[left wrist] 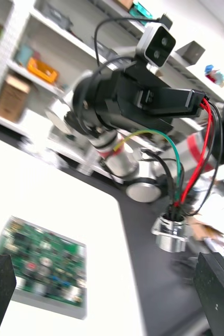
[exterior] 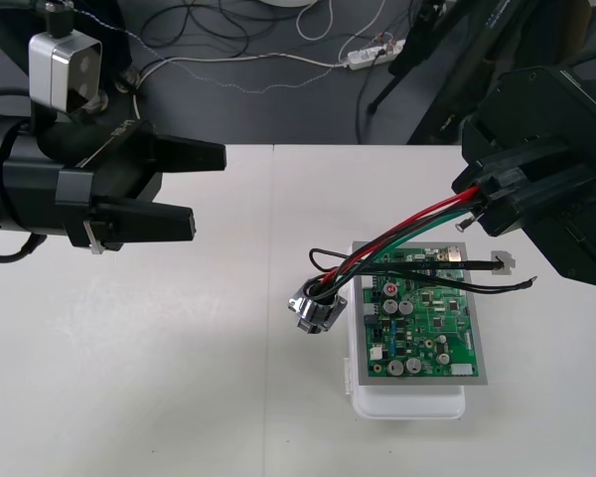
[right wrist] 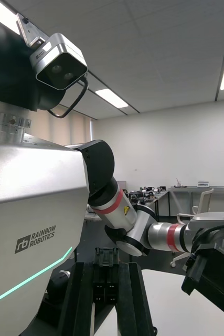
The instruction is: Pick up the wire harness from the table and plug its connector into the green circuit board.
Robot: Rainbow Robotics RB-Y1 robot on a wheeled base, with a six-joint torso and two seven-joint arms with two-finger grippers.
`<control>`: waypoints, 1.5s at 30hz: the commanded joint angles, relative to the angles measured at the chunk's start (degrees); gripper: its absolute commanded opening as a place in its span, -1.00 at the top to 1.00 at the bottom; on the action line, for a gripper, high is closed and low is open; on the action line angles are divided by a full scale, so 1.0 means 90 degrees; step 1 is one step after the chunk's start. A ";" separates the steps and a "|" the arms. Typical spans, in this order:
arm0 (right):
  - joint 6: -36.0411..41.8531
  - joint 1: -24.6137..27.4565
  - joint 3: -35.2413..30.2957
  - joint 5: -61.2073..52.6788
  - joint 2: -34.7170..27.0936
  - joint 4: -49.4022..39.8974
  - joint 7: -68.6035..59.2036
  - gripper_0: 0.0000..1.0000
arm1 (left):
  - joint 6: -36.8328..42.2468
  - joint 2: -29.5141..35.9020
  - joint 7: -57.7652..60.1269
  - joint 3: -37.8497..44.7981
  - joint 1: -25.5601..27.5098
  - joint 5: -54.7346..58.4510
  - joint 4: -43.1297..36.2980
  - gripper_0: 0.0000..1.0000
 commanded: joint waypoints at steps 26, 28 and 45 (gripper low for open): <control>0.2358 0.1009 0.0555 0.1261 -0.0633 -0.1243 -0.0133 1.00 | 0.3344 -0.0391 -0.0543 0.0332 0.1643 -0.1715 -0.3273 -1.00; 0.2446 0.1126 0.0574 0.1466 -0.0633 -0.1370 -0.0142 1.00 | 0.3354 -0.0528 -0.0543 0.0244 0.1526 -0.1989 -0.3254 -1.00; 0.3061 0.1615 0.0994 0.2247 -0.0370 -0.1800 -0.0045 1.00 | 0.3940 -0.0342 -0.0230 -0.0596 0.0794 -0.1813 -0.3185 -1.00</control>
